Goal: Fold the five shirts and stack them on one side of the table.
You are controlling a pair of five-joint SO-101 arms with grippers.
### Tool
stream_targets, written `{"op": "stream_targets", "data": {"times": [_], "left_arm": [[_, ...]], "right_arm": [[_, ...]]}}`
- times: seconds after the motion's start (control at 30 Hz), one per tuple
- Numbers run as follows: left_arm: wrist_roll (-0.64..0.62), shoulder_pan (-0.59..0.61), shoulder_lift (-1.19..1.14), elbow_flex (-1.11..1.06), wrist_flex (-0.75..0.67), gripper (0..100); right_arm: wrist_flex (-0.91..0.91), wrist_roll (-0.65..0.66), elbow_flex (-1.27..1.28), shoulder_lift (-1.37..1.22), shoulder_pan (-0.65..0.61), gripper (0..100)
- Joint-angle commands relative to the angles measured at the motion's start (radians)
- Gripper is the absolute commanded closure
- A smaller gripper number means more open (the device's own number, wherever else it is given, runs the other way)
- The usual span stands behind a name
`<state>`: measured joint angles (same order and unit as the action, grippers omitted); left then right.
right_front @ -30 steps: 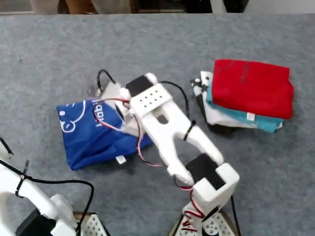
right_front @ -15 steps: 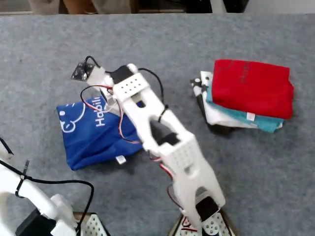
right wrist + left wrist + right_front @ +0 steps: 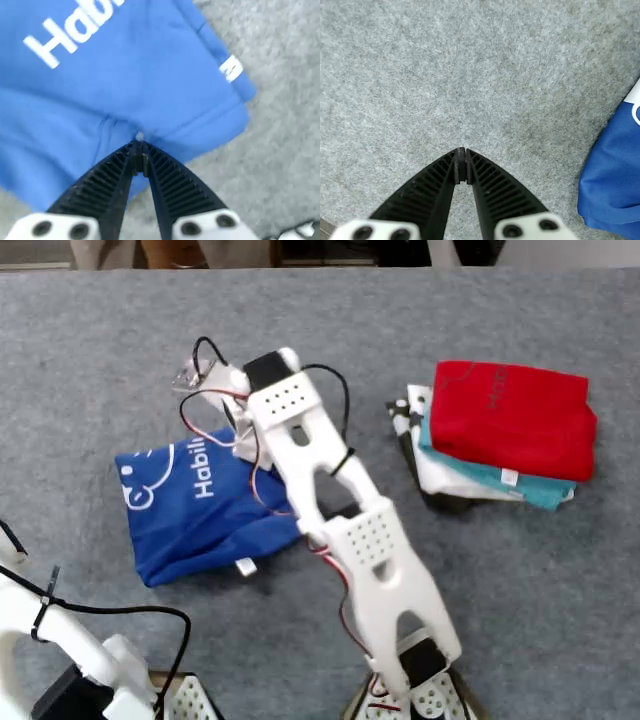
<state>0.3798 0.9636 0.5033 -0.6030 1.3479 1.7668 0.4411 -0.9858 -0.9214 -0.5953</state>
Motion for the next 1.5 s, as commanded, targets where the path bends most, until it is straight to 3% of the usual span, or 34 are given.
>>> {"op": "stream_targets", "data": {"times": [0.0,0.2,0.43,0.73,1.2,1.47], "left_arm": [[0.006,0.008,0.019,0.005,-0.006,98],[0.006,0.002,0.019,0.005,-0.006,98],[0.006,-0.017,0.019,0.005,-0.003,98],[0.006,-0.014,0.019,0.003,-0.003,98],[0.006,-0.018,0.019,0.003,-0.003,98],[0.006,-0.015,0.019,0.003,-0.008,98]], "right_arm": [[0.021,0.005,0.228,0.18,0.015,99.6],[-0.012,0.008,0.578,0.386,0.015,99.6],[-0.126,0.008,0.487,0.489,-0.027,99.6],[-0.44,-0.002,0.449,0.406,-0.054,99.6],[-0.009,0.006,0.463,0.205,-0.008,99.6],[0.018,0.006,0.634,0.504,0.03,99.7]]}}
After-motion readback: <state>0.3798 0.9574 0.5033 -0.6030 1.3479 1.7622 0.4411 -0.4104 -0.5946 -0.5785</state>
